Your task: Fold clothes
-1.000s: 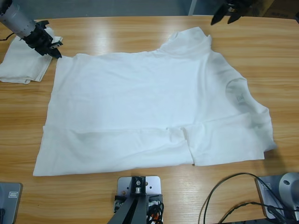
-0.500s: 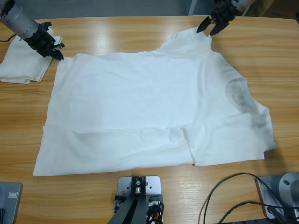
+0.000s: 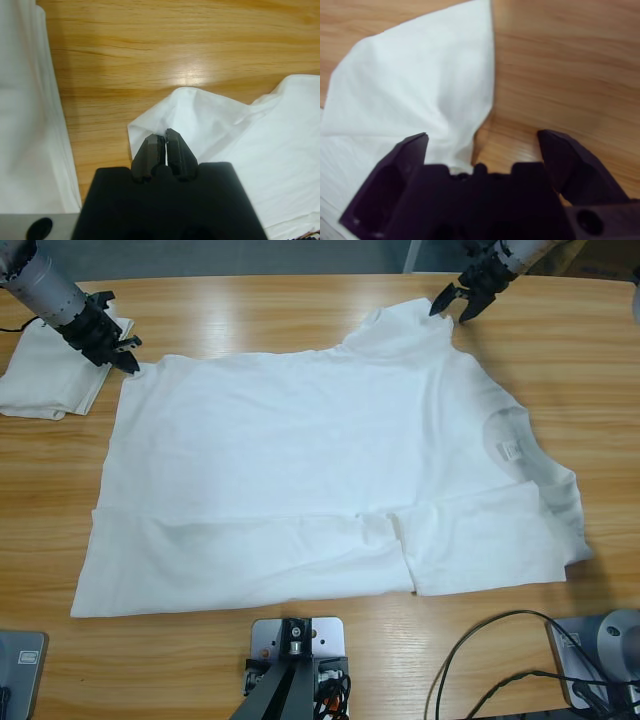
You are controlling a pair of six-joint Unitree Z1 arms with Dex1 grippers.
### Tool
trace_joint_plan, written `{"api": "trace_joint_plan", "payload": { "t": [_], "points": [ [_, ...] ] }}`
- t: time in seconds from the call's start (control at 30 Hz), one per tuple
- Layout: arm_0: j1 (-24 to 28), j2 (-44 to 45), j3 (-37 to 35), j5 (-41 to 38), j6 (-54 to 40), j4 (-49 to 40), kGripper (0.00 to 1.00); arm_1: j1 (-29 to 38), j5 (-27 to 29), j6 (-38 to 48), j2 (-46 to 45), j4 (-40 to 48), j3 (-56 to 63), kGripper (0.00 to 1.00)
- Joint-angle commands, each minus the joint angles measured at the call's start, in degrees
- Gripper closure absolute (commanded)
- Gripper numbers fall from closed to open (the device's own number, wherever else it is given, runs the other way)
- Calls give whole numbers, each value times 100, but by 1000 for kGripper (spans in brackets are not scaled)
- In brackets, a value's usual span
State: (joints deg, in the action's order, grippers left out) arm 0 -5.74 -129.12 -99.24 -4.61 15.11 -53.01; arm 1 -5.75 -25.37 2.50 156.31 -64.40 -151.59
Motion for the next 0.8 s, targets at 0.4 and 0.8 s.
{"api": "trace_joint_plan", "payload": {
  "t": [0.4, 0.8],
  "points": [
    [-94, -140, 282, -40, 133, 200, 1000, 19, -836, 199, 704, 77, -1071, 485],
    [-68, -82, 396, -40, 133, 230, 1000, 144, -891, 222, 746, 98, -1059, 930]
  ]
}}
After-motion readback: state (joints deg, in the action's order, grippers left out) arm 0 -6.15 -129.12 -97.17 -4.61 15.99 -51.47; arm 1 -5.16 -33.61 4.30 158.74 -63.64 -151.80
